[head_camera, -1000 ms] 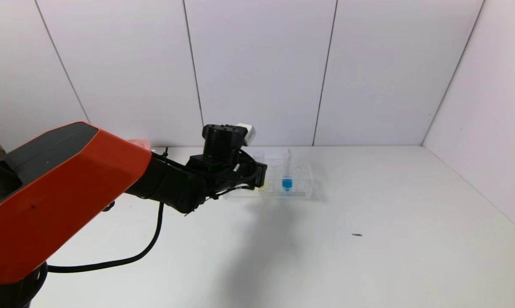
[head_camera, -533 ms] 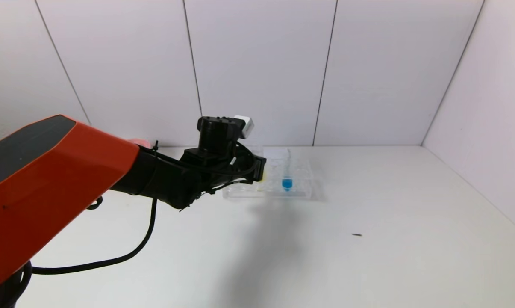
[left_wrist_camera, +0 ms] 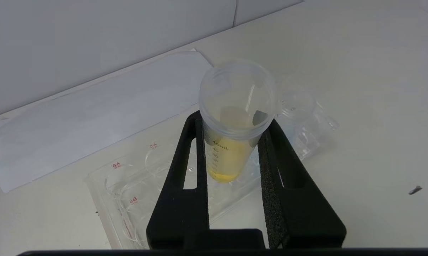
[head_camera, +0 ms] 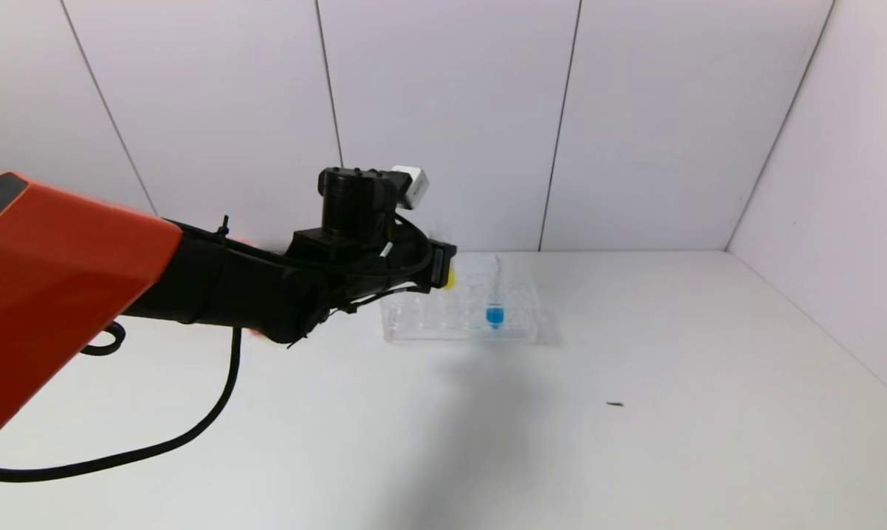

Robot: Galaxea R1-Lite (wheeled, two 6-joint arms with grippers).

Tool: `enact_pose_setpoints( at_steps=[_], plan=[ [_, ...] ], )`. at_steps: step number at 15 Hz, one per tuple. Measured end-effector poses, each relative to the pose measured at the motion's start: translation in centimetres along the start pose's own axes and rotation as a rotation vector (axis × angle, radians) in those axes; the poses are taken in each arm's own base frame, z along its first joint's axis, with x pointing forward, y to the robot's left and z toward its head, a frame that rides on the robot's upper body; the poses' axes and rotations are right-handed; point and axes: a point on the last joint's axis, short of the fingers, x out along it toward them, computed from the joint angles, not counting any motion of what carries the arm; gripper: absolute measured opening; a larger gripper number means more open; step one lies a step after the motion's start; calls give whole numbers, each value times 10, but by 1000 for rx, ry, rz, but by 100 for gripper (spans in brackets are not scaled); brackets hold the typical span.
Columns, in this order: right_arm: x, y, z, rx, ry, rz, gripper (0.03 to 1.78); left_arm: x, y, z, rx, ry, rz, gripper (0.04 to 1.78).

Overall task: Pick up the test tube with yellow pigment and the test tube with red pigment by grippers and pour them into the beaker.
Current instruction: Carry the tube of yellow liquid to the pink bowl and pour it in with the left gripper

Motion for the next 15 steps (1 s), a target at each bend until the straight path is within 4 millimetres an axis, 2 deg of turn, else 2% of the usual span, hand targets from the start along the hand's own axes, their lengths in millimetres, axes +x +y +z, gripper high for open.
enact_pose_setpoints(
  at_steps=[5, 9, 15],
  plan=[
    [0, 0, 0, 0, 0, 0, 170, -21, -5, 20, 26, -44, -5, 44],
    [0, 0, 0, 0, 0, 0, 170, -52, -5, 42, 53, -62, 10, 44],
    [0, 0, 0, 0, 0, 0, 170, -99, 11, 62, 109, -72, 125, 44]
  ],
)
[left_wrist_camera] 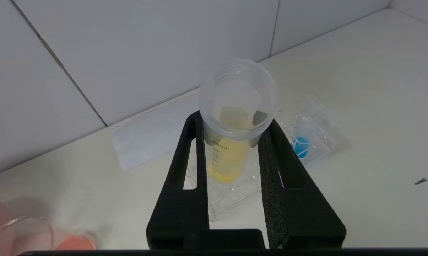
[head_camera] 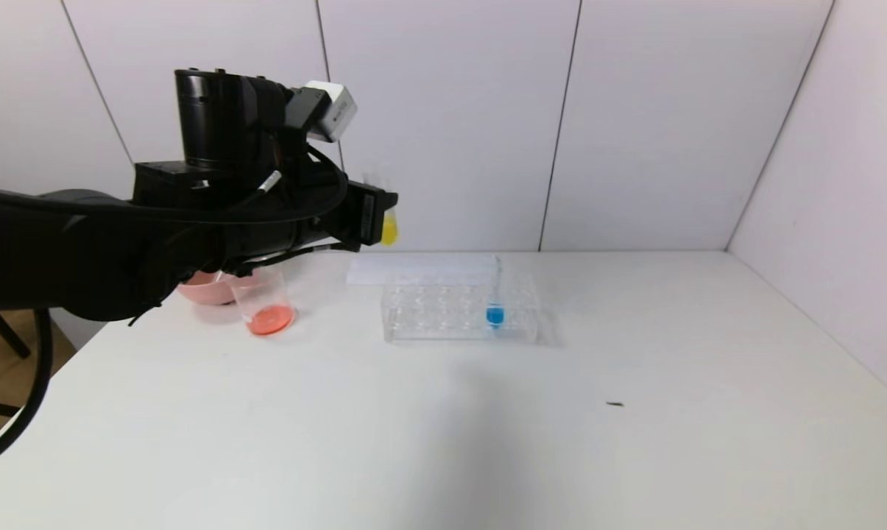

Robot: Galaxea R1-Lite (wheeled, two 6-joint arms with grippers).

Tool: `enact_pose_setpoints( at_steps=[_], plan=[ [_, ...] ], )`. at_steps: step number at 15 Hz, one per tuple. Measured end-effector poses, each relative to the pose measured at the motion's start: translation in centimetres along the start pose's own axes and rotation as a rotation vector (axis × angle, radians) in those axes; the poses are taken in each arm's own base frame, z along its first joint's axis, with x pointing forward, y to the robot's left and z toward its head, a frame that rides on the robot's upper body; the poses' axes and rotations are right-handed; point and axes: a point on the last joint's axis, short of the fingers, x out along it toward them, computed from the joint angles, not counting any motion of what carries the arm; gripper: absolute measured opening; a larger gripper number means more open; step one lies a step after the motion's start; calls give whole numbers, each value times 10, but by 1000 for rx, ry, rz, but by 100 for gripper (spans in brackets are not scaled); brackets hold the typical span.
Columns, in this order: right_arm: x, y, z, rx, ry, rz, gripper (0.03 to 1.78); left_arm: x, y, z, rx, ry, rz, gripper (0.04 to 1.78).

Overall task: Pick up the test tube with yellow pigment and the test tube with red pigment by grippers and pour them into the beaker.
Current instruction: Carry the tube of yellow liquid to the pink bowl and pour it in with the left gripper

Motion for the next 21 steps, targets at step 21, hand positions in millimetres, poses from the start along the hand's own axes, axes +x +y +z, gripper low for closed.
enact_pose_setpoints(
  at_steps=[21],
  plan=[
    [0, 0, 0, 0, 0, 0, 170, -55, 134, -12, -77, 26, 334, 44]
  ],
)
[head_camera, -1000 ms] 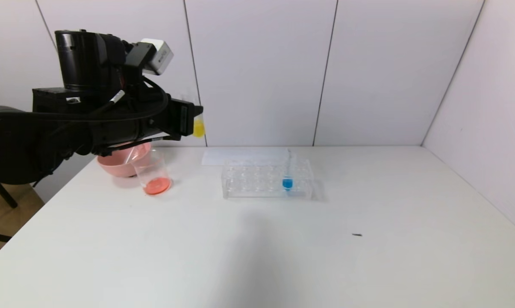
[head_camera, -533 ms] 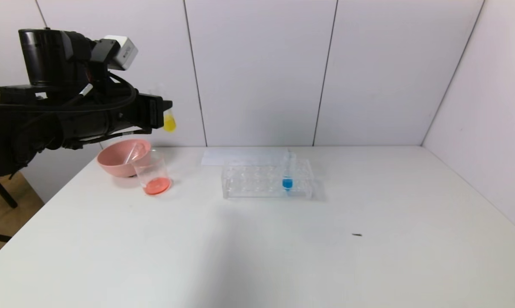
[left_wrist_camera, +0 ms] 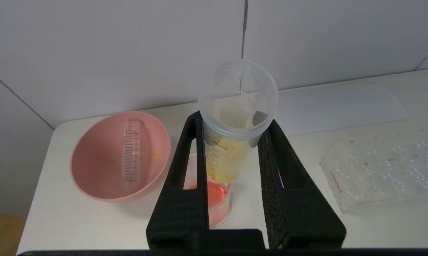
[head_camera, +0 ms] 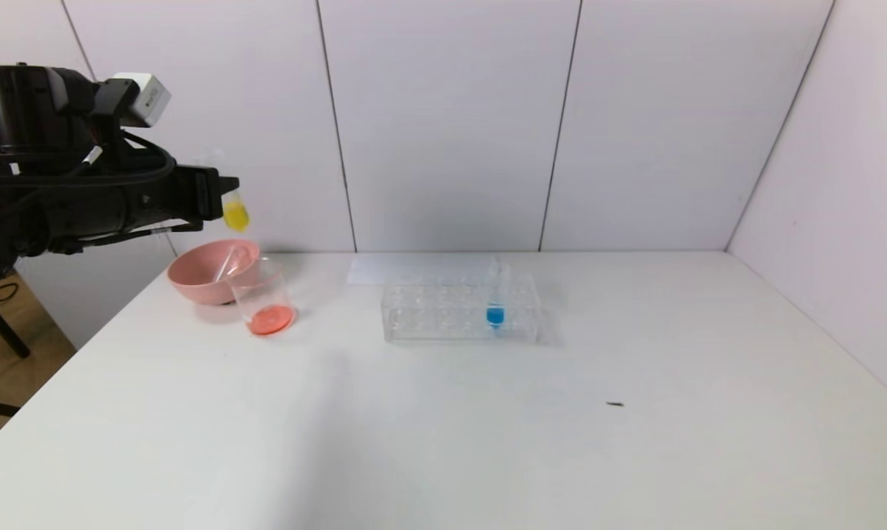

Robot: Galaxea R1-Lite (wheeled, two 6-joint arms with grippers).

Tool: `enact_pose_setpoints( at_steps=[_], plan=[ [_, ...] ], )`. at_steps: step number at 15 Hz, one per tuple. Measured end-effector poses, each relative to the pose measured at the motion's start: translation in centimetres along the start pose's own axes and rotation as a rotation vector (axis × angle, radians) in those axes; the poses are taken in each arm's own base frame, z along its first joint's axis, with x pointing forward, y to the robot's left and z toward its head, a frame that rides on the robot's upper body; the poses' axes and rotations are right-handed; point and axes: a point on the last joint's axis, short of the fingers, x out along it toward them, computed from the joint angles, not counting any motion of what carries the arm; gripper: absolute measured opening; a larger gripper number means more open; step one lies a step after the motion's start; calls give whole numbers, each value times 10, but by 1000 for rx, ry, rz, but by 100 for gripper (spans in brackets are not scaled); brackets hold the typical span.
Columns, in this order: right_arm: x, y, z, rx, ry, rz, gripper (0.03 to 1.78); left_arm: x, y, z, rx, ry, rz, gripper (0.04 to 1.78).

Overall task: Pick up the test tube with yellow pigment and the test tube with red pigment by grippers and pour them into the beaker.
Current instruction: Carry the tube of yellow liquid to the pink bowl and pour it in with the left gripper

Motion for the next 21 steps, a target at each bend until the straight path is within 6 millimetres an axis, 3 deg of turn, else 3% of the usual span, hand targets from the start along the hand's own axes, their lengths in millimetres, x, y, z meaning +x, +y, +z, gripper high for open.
enact_pose_setpoints(
  at_steps=[8, 21],
  plan=[
    [0, 0, 0, 0, 0, 0, 170, -1, 43, -12, -33, 36, 77, 44],
    [0, 0, 0, 0, 0, 0, 170, 5, 67, -32, -63, 91, 109, 44]
  ],
)
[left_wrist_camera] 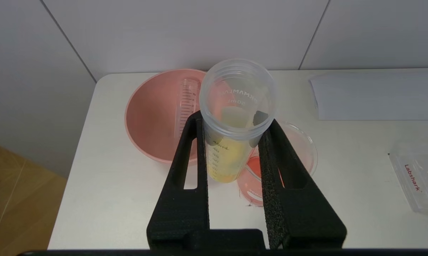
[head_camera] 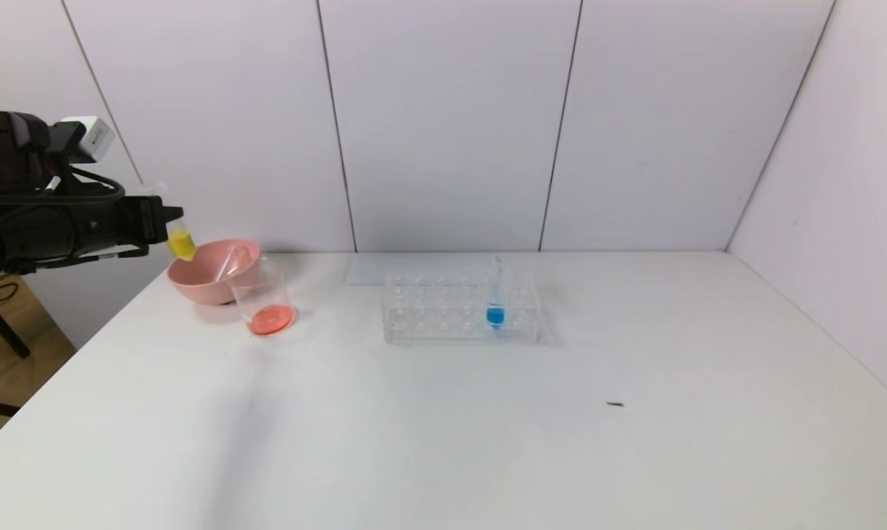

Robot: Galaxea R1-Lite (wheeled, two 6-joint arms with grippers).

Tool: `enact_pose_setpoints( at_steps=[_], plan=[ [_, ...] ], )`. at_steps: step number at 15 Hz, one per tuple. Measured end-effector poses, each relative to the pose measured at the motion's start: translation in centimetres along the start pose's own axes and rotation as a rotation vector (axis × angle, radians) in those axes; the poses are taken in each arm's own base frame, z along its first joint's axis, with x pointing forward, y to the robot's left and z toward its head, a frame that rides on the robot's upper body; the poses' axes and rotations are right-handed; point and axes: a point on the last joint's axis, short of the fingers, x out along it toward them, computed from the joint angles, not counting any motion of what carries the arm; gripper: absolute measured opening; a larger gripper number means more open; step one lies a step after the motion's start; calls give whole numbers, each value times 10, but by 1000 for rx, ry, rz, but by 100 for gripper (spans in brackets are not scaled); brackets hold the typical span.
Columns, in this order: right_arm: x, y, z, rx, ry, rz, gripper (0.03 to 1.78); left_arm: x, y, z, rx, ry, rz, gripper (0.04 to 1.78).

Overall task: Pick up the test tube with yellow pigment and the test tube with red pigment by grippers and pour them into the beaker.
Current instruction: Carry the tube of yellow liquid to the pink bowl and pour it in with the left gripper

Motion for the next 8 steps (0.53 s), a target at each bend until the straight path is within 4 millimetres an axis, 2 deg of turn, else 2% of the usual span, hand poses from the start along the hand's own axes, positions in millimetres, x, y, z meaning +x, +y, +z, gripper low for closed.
enact_pose_setpoints(
  at_steps=[8],
  plan=[
    [0, 0, 0, 0, 0, 0, 170, 6, 6, -6, 4, 29, -10, 44]
  ],
)
